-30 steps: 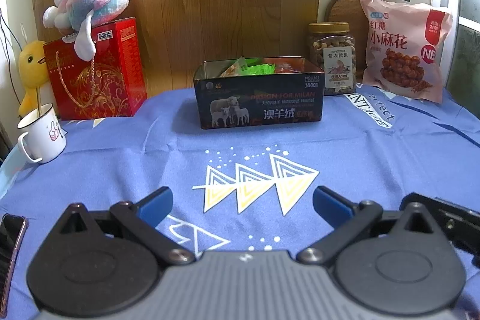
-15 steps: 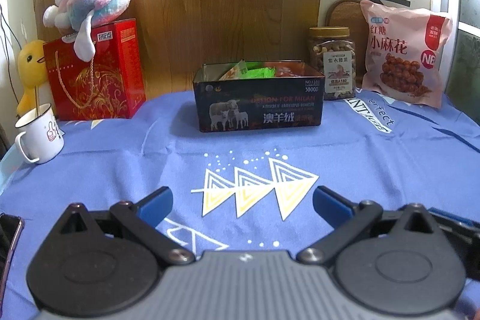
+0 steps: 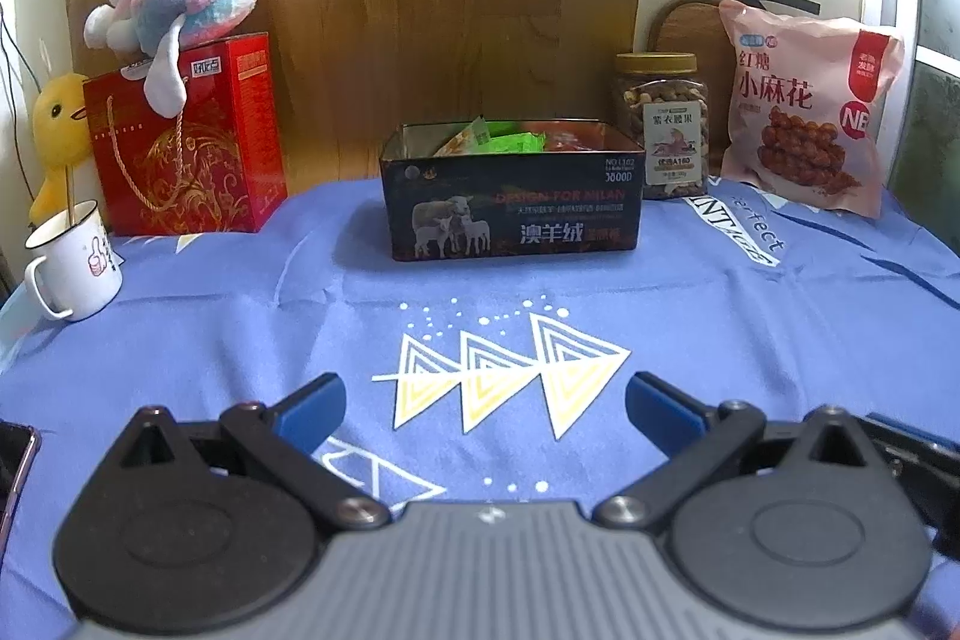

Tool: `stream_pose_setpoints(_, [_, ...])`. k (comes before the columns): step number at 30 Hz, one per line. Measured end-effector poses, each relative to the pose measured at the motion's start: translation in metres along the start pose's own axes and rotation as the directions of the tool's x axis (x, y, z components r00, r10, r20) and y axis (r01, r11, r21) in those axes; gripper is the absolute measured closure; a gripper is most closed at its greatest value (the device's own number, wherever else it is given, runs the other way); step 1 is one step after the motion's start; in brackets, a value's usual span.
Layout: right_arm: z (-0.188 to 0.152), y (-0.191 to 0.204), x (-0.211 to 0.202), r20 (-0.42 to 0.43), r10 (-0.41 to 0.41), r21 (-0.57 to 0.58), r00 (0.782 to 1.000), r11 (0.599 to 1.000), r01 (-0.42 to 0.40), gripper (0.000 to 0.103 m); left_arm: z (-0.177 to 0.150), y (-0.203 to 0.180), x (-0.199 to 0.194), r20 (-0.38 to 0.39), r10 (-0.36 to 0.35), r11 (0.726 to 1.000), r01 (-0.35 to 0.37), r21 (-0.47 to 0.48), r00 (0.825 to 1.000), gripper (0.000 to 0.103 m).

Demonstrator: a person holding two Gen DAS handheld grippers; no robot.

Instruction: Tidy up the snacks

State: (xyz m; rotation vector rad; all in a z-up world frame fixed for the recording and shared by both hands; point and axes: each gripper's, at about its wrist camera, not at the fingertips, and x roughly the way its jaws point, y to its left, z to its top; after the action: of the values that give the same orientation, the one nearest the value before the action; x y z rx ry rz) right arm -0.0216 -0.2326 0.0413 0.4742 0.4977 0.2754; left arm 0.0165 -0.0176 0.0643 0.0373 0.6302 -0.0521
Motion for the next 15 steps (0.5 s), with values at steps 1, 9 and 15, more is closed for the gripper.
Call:
stream_pose_setpoints(1, [0.0, 0.0, -0.001, 0.002, -0.002, -0.002, 1.0, 1.0, 0.002, 0.025, 0.0, -0.001, 0.0, 0.004, 0.003, 1.0, -0.003, 0.003, 1.0, 0.0])
stream_pose_setpoints(9, [-0.008, 0.007, -0.014, 0.007, -0.072, -0.079, 0.997, 0.994, 0.073, 0.025, 0.003, -0.011, 0.003, 0.027, -0.016, 1.0, 0.015, 0.019, 1.0, 0.0])
stream_pose_setpoints(15, [-0.011, -0.001, -0.013, -0.013, -0.115, -0.068, 0.993, 0.991, 0.113, 0.025, 0.007, -0.019, 0.005, 0.045, -0.046, 0.998, 0.045, 0.035, 0.998, 0.0])
